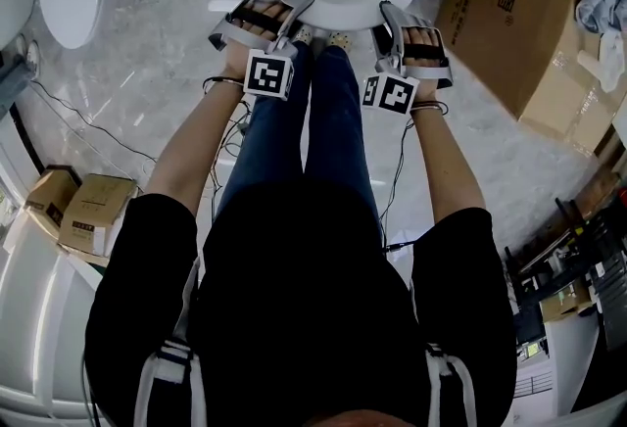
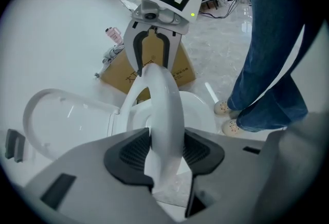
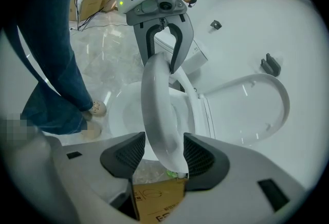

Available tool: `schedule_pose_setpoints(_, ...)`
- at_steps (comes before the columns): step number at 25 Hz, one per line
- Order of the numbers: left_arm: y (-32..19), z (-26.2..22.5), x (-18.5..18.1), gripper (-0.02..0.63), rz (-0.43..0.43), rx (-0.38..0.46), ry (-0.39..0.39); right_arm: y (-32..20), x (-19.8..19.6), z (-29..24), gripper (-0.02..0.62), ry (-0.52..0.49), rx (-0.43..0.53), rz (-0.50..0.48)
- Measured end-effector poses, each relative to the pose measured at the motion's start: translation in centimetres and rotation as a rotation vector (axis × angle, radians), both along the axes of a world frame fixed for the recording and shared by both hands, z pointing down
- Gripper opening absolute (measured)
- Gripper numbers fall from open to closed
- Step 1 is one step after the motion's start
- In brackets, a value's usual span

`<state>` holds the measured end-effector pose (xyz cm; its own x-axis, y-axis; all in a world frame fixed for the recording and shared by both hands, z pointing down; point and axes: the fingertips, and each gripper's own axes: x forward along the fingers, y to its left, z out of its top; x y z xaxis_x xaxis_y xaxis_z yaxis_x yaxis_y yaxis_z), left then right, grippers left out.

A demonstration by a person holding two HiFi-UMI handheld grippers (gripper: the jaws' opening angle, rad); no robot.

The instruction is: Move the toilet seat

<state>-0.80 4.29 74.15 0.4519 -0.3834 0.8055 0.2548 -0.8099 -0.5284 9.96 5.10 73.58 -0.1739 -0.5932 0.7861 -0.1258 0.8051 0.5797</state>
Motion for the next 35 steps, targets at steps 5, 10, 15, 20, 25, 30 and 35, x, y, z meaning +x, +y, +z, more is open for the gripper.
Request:
schedule_pose_setpoints(5, -0.7, -1.9, 0.1, 0.167, -0.016, 0.016, 0.009, -0.6, -0.5, -1.7, 0.25, 0.001, 0.012, -0.012)
schedule_pose_setpoints(10, -1.5, -3.6, 0.3, 0.154, -0.024, 0.036, 0.017, -1.1, -0.7, -3.2, 0.244, 0.004, 0.027, -0.009)
schedule_pose_setpoints(15, -2.6, -5.6, 0.5, 0.141, -0.037, 0.053, 0.026, -2.1, -0.7, -5.3, 0.228, 0.008, 0.051, -0.005)
schedule_pose_setpoints(20, -2.7, -6.9, 0.0, 0.13, -0.021, 0.006, -0.035, -3.4, -0.8, -7.7, 0.197, 0.018, 0.085, -0.011)
schedule_pose_setpoints(25, -4.7, -9.4, 0.5, 0.124, -0.063, 0.051, 0.031, -4.3, -1.2, -9.3, 0.13, 0.033, 0.101, -0.014)
schedule_pose_setpoints(30, -6.0, -11.2, 0.8, 0.118, -0.069, 0.042, 0.045, -5.4, -0.8, -10.5, 0.124, 0.074, 0.087, -0.034)
schedule_pose_setpoints(35, -6.8, -12.3, 0.8, 0.117, -0.068, 0.025, 0.043, -6.2, -0.8, -11.5, 0.123, 0.074, 0.052, -0.034)
